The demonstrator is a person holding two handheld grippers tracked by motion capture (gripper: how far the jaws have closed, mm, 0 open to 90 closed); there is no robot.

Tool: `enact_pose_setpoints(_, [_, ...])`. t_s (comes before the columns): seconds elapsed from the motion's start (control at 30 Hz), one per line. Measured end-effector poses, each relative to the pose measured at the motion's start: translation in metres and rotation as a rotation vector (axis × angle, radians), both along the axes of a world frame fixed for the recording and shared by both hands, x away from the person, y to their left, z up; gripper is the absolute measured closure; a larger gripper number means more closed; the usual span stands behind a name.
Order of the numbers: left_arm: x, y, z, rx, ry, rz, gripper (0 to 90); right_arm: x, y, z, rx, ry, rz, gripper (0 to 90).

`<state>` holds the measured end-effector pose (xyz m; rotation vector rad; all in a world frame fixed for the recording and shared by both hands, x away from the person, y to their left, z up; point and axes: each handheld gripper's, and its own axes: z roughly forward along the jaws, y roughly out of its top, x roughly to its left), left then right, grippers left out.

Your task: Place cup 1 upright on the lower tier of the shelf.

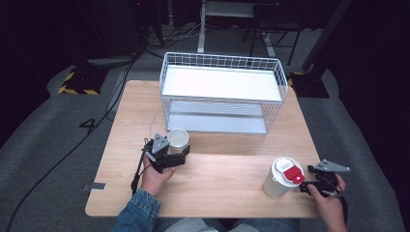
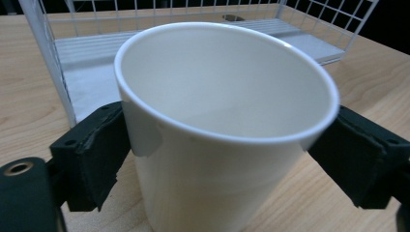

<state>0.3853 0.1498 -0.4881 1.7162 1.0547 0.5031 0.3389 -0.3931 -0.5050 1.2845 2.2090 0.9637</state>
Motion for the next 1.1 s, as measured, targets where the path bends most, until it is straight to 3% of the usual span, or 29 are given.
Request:
enact_pose_setpoints(0.07, [0.001,0.0,-0.001,0.0,0.005,-0.004,12.1,0.0,0.0,0.0,0.001,0.0,-0.001,11.4])
enact_pose_setpoints(0.17, [0.004,-0.002,-0.005,0.049,0.012,-0.035,12.4,0.0,0.0,0.0,0.002,0.003,-0.002,11.4])
enact_pose_setpoints(0.33, [0.004,-0.002,-0.005,0.056,0.008,-0.027,19.6,0.0,0.0,0.0,0.001,0.0,-0.002,11.4])
enact_pose_setpoints(0.53, [0.003,-0.002,-0.003,0.053,0.008,-0.039,21.0,0.0,0.0,0.0,-0.001,0.001,-0.002,11.2])
enact_pose_setpoints(0.67, [0.003,-0.005,0.006,0.063,-0.007,-0.057,21.1,0.0,0.0,0.0,0.001,0.006,-0.004,11.1])
enact_pose_setpoints(0.87, [0.003,-0.012,0.016,0.051,0.0,-0.07,21.1,0.0,0.0,0.0,0.002,0.004,-0.006,10.9])
enact_pose_setpoints(1.1, [0.003,-0.023,0.029,0.042,-0.024,-0.09,21.1,0.0,0.0,0.0,0.001,0.006,-0.005,10.8])
